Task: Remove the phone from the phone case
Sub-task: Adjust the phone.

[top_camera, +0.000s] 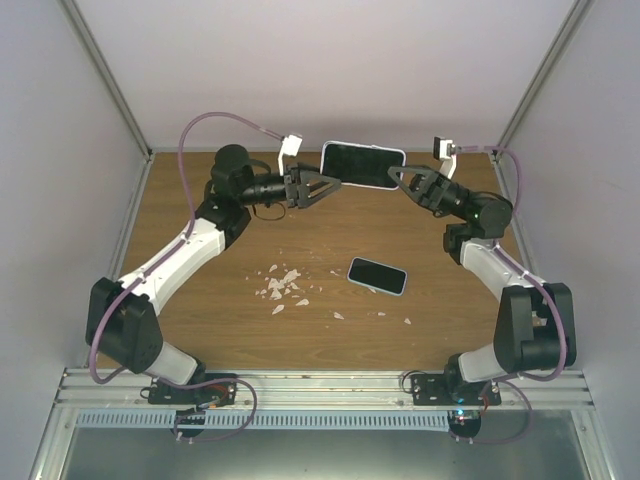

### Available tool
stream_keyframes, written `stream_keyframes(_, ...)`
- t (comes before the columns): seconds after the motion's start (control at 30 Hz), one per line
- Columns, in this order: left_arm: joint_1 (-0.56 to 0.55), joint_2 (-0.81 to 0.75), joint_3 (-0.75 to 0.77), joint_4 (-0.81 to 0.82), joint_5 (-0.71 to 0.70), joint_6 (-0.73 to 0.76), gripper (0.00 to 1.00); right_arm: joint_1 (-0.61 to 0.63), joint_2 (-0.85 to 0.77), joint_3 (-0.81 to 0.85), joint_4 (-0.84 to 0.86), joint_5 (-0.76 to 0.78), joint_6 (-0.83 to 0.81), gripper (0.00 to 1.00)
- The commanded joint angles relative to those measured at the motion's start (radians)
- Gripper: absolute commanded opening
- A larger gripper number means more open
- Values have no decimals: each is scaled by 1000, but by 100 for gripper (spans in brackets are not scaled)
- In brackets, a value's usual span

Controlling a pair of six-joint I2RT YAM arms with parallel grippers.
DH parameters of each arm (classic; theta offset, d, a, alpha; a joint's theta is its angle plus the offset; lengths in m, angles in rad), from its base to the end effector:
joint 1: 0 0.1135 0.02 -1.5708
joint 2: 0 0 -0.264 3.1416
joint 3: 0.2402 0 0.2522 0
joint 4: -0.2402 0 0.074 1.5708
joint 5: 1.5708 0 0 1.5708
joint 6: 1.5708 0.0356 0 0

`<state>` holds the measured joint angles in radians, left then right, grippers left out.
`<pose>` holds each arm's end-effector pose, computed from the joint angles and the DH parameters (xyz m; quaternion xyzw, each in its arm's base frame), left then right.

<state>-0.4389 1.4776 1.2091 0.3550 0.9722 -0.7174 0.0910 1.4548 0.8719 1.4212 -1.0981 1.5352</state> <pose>0.2964 -0.1716 0.3773 0.2580 0.6396 -0.6205 0.3732 0.2832 0.0577 0.3580 -0.1637 0.5513 0.7070 0.4116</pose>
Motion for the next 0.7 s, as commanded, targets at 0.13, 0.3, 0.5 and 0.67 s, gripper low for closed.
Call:
stream_keyframes(0.13, -6, 44, 101, 89, -24, -10, 50, 10, -35, -11, 82, 68, -1, 0)
stream_keyframes(0.3, -6, 39, 88, 97, -21, -19, 19, 4, -27, 4, 93, 69, 3, 0)
stream_keyframes(0.5, 31, 7, 98, 16, 12, 57, 0, -24, -39, -19, 53, 13, -66, 32)
stream_keyframes(0.67, 96, -21, 113, -143, 86, 203, 0, -62, -75, -47, -97, -104, -232, 74)
